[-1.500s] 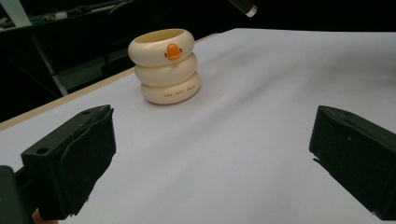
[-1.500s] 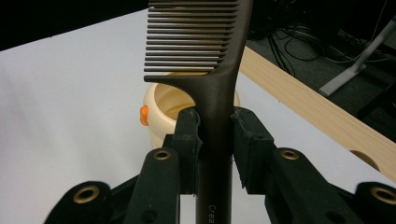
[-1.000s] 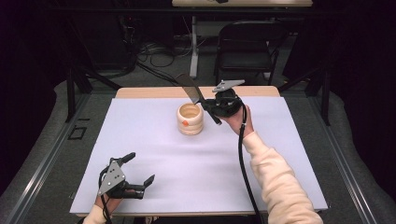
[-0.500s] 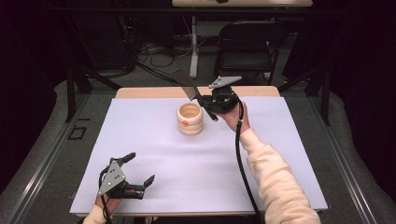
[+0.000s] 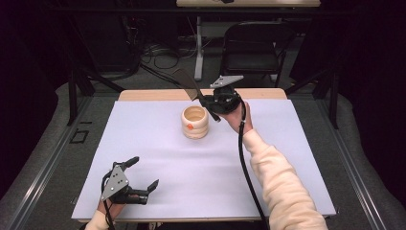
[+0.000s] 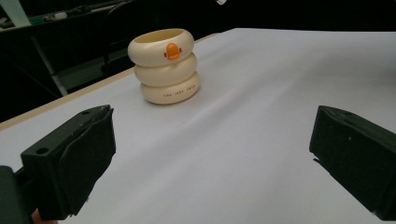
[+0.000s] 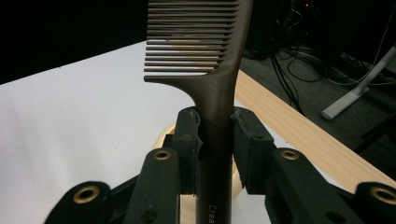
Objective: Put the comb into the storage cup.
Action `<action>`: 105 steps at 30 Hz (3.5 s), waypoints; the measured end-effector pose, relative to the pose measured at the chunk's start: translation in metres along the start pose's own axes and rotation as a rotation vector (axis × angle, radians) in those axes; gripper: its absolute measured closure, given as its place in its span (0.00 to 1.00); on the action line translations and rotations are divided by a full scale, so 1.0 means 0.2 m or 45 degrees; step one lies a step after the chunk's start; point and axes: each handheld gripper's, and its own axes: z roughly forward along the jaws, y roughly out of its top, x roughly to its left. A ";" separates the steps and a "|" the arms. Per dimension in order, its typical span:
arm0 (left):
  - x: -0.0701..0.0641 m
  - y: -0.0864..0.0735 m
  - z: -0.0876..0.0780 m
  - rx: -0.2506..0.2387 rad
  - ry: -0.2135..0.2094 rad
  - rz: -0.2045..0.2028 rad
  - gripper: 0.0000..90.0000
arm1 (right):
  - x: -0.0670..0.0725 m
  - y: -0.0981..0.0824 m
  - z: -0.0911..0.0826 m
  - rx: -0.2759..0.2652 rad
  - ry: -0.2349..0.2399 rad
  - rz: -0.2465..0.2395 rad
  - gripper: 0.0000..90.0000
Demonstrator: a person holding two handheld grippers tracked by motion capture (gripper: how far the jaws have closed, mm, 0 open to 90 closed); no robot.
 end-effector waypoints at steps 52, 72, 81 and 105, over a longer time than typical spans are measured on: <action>0.00 0.00 0.00 -0.001 0.007 0.000 0.00 | 0.03 0.08 0.19 -0.050 -0.045 -0.030 0.80; 0.00 0.00 0.00 -0.001 0.008 0.000 0.01 | 0.02 0.08 0.24 -0.097 -0.060 -0.011 0.80; 0.00 0.00 0.00 0.000 0.008 0.000 0.01 | 0.02 0.07 0.26 -0.123 -0.060 0.008 0.80; 0.00 0.00 0.00 -0.003 0.008 -0.004 0.01 | 0.03 0.04 0.34 -0.121 -0.044 0.009 0.80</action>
